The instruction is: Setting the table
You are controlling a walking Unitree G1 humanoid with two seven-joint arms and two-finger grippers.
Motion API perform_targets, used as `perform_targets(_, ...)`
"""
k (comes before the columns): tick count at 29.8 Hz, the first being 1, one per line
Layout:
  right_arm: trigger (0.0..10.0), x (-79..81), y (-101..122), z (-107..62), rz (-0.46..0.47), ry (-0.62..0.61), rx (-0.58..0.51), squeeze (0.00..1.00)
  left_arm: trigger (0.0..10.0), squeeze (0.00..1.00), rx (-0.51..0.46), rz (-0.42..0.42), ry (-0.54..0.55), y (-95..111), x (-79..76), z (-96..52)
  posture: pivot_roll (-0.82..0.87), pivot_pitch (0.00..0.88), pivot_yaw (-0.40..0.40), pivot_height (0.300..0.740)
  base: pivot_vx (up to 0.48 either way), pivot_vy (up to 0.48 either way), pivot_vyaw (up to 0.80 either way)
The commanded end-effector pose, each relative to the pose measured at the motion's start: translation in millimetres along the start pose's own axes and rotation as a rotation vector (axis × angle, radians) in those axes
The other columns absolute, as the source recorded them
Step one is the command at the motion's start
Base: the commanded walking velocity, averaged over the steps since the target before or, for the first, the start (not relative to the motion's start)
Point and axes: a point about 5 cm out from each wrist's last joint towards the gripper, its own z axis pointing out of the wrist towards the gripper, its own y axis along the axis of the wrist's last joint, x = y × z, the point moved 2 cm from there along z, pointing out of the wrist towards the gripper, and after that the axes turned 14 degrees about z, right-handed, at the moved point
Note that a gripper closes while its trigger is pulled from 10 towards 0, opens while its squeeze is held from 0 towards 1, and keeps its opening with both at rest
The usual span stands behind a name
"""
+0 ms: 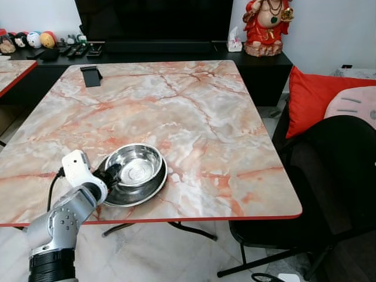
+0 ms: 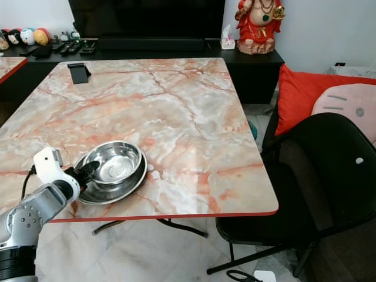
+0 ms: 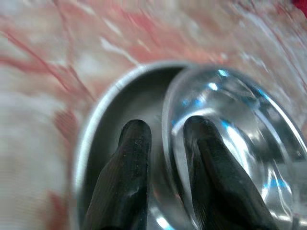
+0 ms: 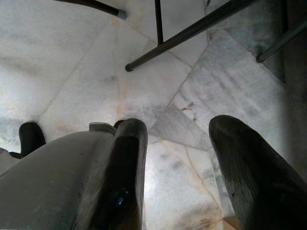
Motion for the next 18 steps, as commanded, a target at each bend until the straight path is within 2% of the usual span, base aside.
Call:
perform_targets(1,10.0,-0.9,-1,-0.2,-0.008,-0.001,0.009,0.0,10.0,0.0,-0.011,0.018,0.025,6,5.2,-4.6,-0.03,0.0,0.007,0.732,0.0,0.0,0.0)
perform_targets(5,10.0,-1.0,-1,-0.2,-0.011,0.001,0.009,0.0,10.0,0.0,-0.015,0.026,0.059,8,12.1,-6.4,-0.02,0.0,0.003,0.732,0.0,0.0,0.0)
perform_targets(9,10.0,-1.0,-1,-0.2,-0.013,0.001,0.009,0.0,10.0,0.0,-0.019,0.034,0.061,9,12.7,-6.9,-0.02,0.0,0.003,0.732,0.0,0.0,0.0)
perform_targets(13,10.0,-1.5,0,-0.1,-0.015,0.0,0.008,0.0,10.0,0.0,-0.117,0.056,0.006,27,2.7,-8.2,-0.03,0.0,0.0,0.732,0.0,0.0,0.0)
perform_targets(15,10.0,-1.6,0,-0.2,-0.016,0.0,0.008,0.0,10.0,0.0,-0.173,0.069,-0.067,39,-7.5,-10.5,-0.03,0.0,0.001,0.732,0.0,0.0,0.0)
perform_targets(16,10.0,-1.7,0,-0.2,-0.015,-0.001,0.009,0.0,10.0,0.0,-0.208,0.102,-0.125,48,-16.5,-12.7,-0.03,0.0,0.0,0.732,0.0,0.0,0.0)
perform_targets(18,10.0,-1.6,0,-0.2,-0.016,0.0,0.009,0.0,10.0,0.0,-0.21,0.123,-0.156,51,-21.1,-13.4,-0.03,0.0,0.001,0.732,0.0,0.0,0.0)
